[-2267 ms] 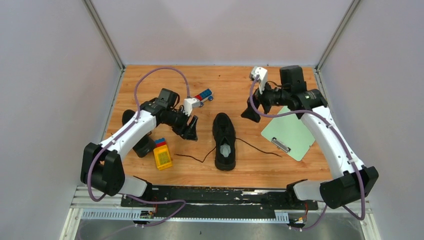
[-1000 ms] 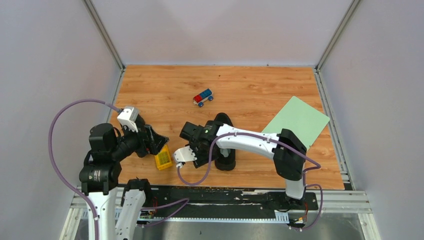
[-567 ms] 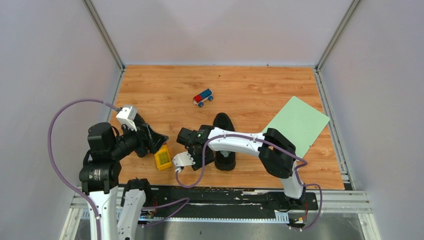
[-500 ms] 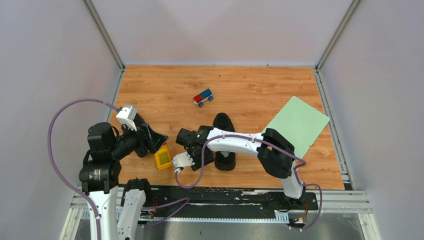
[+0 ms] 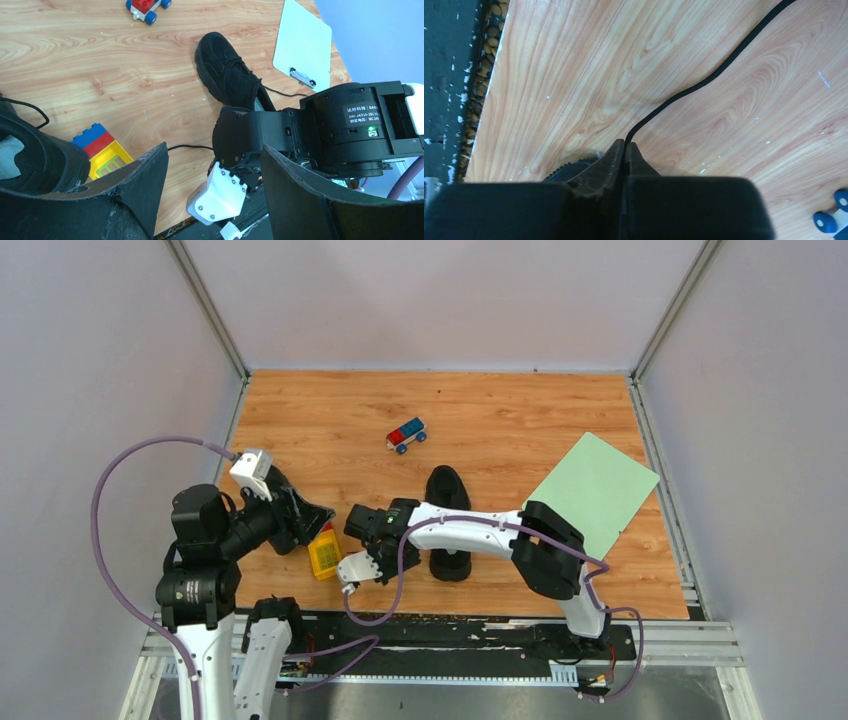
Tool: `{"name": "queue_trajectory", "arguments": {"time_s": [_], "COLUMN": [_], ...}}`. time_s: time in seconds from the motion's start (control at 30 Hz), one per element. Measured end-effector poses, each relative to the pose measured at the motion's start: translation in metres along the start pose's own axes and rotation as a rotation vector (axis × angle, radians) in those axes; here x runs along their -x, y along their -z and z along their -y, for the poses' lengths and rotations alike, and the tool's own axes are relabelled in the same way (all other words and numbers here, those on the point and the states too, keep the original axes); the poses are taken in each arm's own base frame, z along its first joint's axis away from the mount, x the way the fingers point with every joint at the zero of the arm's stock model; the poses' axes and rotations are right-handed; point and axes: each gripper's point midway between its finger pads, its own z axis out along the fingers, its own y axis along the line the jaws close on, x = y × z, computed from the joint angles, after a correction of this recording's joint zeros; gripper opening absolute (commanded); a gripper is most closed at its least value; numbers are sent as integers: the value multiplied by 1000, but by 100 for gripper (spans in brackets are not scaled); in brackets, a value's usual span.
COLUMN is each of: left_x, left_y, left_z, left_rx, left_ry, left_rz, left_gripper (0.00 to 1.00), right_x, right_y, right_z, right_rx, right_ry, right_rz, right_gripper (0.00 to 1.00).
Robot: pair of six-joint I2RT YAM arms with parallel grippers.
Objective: Tie the shoes
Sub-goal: Wrap the shoelace around the shoelace.
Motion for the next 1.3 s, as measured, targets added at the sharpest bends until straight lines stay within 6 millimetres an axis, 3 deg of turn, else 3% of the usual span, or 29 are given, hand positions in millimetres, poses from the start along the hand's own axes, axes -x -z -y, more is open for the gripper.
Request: {"name": "queue_trajectory", "arguments": {"time_s": [0.2,0.33,0.43,0.5,0.53,0.63,0.73,0.87,0.9,1.0,1.1,1.3], "left_x": [15,43,66,80,85,91,75,29,6,-24,-34,-32], "left_y": [3,6,6,1,-3,-20,-50,-91,-107,-130,-153,-186], "left_z": [0,-2,-6,-9,-10,-8,-7,-3,10,24,34,34], "left_rx": [24,53,76,75,63,-24,-162,-310,-391,-489,-535,-542], "left_ry": [-36,-145,-253,-319,-345,-388,-398,-404,-410,-427,-461,-519], "left_rz": [22,65,120,153,163,179,155,63,4,-46,-44,0], "left_gripper": [76,77,75,73,72,71,71,71,71,68,67,66], "right_x": [-1,2,9,9,6,-7,-25,-45,-49,-61,-72,-85], "right_y": [2,22,65,104,129,175,202,207,208,213,222,226], "right_z": [2,14,35,52,61,75,80,86,87,92,99,107], "right_rx": [-11,-59,-149,-228,-275,-354,-388,-367,-359,-336,-329,-312], "right_ry": [-6,-26,-68,-116,-152,-243,-345,-478,-507,-593,-669,-757], "right_rz": [-8,20,104,184,232,328,396,452,464,517,574,657], "right_gripper": [0,0,0,0,0,0,0,0,0,0,0,0]}}
